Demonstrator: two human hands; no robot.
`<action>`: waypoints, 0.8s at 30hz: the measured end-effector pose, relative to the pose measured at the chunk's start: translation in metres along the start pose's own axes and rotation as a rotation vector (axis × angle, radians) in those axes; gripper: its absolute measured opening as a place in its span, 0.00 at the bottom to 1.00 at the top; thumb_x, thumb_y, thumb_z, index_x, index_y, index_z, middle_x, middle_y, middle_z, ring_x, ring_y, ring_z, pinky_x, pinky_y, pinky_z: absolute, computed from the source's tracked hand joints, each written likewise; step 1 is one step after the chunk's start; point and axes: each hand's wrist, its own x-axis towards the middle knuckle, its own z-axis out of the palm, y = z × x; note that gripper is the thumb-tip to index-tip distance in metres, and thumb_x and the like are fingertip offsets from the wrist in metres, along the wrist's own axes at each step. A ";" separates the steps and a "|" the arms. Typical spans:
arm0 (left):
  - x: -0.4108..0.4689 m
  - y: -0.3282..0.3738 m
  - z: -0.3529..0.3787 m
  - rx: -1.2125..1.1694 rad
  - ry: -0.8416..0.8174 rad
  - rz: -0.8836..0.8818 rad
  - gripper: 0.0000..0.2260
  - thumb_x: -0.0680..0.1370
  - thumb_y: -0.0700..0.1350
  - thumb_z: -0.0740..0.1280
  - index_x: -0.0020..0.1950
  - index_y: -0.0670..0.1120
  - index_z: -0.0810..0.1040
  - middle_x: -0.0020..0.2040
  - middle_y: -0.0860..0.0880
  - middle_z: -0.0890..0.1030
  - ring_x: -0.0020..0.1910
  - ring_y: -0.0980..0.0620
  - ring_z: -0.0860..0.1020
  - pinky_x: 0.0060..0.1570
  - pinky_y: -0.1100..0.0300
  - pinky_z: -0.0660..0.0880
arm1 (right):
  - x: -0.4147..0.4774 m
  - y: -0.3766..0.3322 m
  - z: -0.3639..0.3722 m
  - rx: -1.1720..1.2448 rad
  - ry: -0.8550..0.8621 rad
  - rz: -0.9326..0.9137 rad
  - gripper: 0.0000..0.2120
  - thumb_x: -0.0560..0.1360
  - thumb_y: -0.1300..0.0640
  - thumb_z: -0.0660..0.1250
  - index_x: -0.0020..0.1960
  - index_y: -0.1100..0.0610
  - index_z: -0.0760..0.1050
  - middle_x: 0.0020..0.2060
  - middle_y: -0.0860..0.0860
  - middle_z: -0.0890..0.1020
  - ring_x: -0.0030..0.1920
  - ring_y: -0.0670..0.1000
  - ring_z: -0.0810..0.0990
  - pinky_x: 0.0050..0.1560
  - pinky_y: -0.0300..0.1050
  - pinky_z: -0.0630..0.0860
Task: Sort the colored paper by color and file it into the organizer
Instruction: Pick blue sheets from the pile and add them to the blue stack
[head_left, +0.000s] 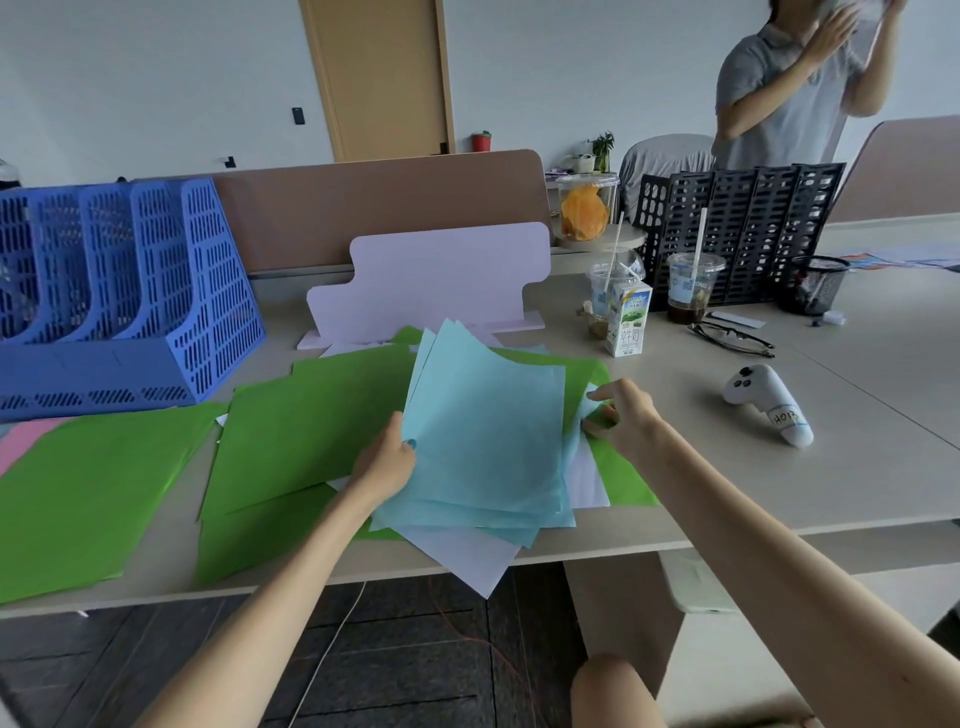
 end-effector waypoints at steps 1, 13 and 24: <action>0.000 -0.001 -0.001 -0.020 -0.005 0.001 0.07 0.80 0.38 0.54 0.55 0.47 0.65 0.54 0.49 0.75 0.52 0.42 0.75 0.49 0.53 0.70 | 0.001 0.002 0.002 0.018 0.023 0.000 0.23 0.71 0.70 0.64 0.65 0.65 0.67 0.42 0.55 0.66 0.38 0.51 0.69 0.36 0.47 0.77; -0.005 0.002 -0.005 -0.271 -0.014 -0.043 0.16 0.81 0.37 0.55 0.69 0.45 0.66 0.65 0.56 0.68 0.63 0.53 0.67 0.58 0.59 0.63 | 0.002 0.030 0.011 -0.625 0.104 -0.230 0.04 0.69 0.64 0.68 0.36 0.61 0.77 0.36 0.57 0.80 0.35 0.56 0.81 0.43 0.50 0.82; -0.003 0.000 -0.018 -0.537 0.104 -0.094 0.17 0.80 0.34 0.55 0.66 0.46 0.71 0.59 0.52 0.75 0.57 0.51 0.72 0.54 0.59 0.66 | 0.000 0.014 0.008 -0.566 0.275 -0.488 0.13 0.79 0.59 0.56 0.35 0.58 0.66 0.33 0.56 0.72 0.37 0.55 0.68 0.37 0.46 0.63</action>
